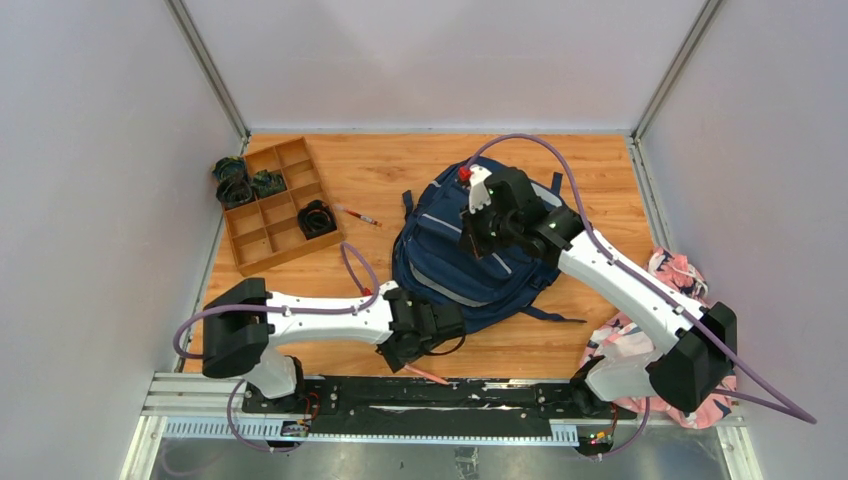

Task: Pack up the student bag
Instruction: Pick up the stationery from the center of the board.

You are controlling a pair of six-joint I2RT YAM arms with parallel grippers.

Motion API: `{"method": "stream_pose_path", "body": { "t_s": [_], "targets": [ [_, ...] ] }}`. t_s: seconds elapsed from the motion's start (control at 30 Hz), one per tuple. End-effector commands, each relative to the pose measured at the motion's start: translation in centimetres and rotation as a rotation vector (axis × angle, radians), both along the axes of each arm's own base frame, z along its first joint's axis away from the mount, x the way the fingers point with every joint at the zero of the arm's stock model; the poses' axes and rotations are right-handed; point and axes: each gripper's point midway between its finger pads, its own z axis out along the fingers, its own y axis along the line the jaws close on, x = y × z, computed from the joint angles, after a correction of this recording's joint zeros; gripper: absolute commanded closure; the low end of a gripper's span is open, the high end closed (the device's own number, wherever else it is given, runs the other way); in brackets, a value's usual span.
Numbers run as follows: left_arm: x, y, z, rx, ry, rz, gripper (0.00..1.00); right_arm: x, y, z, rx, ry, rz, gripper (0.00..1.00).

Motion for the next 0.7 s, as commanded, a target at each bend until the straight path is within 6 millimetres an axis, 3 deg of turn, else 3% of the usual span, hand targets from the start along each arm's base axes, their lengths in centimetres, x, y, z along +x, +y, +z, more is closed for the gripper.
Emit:
{"method": "stream_pose_path", "body": {
  "t_s": [0.0, 0.43, 0.67],
  "targets": [
    [-0.6, 0.6, -0.8, 0.042, 0.011, 0.048, 0.27, -1.6, 0.8, 1.9, 0.078, -0.013, 0.062, 1.00],
    [-1.8, 1.0, -2.7, 0.090, 0.065, 0.083, 0.30, -2.0, 1.0, 1.9, 0.091, -0.003, 0.078, 1.00],
    [-1.1, 0.6, -3.5, 0.134, 0.037, 0.061, 0.37, -2.0, 1.1, 1.8, 0.092, -0.001, 0.081, 1.00]
  ]
}}
